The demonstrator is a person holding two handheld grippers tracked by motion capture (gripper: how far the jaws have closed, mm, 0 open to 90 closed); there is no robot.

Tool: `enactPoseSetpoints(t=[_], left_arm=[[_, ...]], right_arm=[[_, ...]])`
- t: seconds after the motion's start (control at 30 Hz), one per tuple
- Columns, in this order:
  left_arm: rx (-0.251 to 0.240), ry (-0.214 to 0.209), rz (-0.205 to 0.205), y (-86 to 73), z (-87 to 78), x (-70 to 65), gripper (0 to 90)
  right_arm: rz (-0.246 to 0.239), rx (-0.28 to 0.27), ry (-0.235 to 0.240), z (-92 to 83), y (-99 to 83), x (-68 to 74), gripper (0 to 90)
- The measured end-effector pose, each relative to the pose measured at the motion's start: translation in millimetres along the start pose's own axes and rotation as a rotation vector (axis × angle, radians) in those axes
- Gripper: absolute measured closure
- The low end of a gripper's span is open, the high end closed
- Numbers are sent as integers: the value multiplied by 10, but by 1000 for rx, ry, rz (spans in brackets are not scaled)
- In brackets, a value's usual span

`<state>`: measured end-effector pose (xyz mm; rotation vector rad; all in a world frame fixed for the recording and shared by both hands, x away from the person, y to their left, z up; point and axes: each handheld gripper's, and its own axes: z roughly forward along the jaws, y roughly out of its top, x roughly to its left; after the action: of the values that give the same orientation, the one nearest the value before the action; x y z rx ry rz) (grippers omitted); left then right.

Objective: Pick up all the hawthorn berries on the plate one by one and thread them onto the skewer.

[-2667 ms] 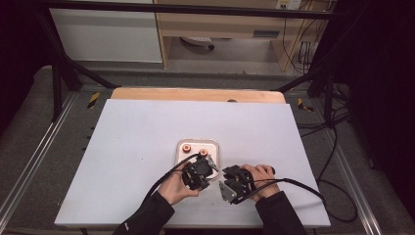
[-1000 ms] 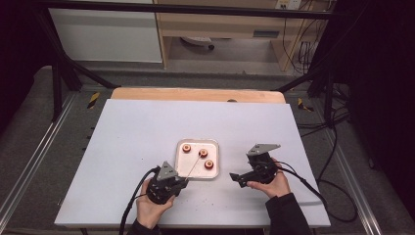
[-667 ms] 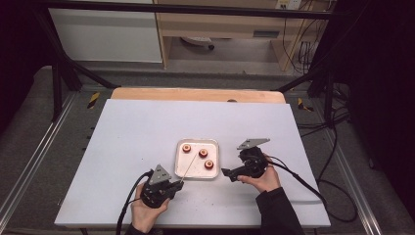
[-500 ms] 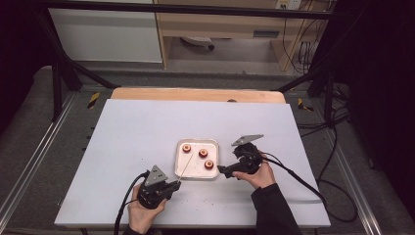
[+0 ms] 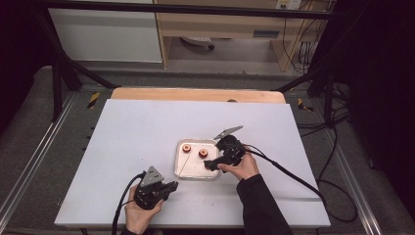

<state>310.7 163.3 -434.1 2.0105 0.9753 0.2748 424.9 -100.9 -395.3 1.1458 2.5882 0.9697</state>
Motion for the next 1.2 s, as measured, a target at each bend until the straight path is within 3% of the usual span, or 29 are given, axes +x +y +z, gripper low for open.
enactPoseSetpoints(t=[0.17, 0.43, 0.73, 1.2], left_arm=[[10, 0, 5, -12, 13, -7, 883], [13, -1, 4, -20, 24, -1, 883], [22, -8, 5, -23, 46, -6, 882], [26, -8, 6, -29, 55, -9, 883]], right_arm=[[5, 73, 18, 129, 47, 22, 181], [20, 123, 17, 245, 33, 21, 363], [63, 156, 37, 304, 29, 20, 482], [53, 172, 37, 376, 15, 8, 587]])
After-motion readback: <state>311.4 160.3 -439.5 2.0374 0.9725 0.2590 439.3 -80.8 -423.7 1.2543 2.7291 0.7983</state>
